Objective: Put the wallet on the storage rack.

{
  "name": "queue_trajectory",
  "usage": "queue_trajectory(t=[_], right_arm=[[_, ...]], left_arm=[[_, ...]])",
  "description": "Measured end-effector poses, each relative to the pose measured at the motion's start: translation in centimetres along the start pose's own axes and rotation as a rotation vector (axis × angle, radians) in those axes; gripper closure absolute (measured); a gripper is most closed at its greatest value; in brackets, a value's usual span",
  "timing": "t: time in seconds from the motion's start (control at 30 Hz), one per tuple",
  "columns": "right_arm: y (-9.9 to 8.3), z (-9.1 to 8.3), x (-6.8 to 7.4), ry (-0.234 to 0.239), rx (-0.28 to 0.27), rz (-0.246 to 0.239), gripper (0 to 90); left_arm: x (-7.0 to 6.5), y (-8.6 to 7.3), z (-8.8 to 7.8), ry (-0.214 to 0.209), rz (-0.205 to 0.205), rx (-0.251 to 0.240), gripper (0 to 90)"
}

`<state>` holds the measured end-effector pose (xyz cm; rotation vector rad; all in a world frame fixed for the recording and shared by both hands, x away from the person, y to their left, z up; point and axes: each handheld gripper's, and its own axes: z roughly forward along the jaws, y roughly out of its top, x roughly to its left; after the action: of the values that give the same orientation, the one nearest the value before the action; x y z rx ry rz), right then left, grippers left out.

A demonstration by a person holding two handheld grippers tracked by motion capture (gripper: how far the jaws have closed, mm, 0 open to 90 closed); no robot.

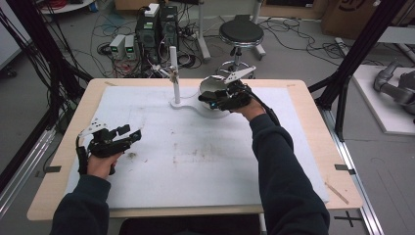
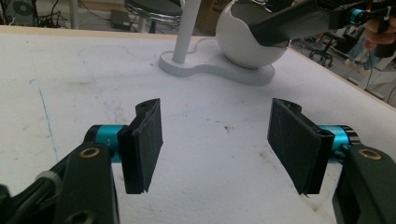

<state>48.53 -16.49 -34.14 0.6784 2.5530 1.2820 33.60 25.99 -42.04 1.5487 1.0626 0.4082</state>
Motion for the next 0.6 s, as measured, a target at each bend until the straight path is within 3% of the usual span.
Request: queue_trajectory(t=[0.13,0.23,0.37,0.5,0.6], right_arm=[[-0.5,0.1,0.0,0.008,-0.004,0.023,37.7],[-0.4,0.2,0.2,0.001,0.011,0.013,36.2],[-0.2,-0.4,0.4,0.002,-0.047,0.032,30.9],[0.0,-1.2,0.7,-0.049,-0.035,0.036,25.8],[0.0,-2.6,0.8,-0.080,-0.056,0.051,22.1]], left_arm=[[0.0,0.0,0.1,-0.004,0.004,0.003,35.5],[-0.1,0.0,0.1,-0.004,0.004,0.001,35.5],[0.0,0.0,0.1,-0.001,0.002,-0.001,35.5],[0.0,0.1,0.1,-0.001,0.003,-0.006,34.2],[0.0,0.2,0.1,0.018,0.002,-0.015,24.5]])
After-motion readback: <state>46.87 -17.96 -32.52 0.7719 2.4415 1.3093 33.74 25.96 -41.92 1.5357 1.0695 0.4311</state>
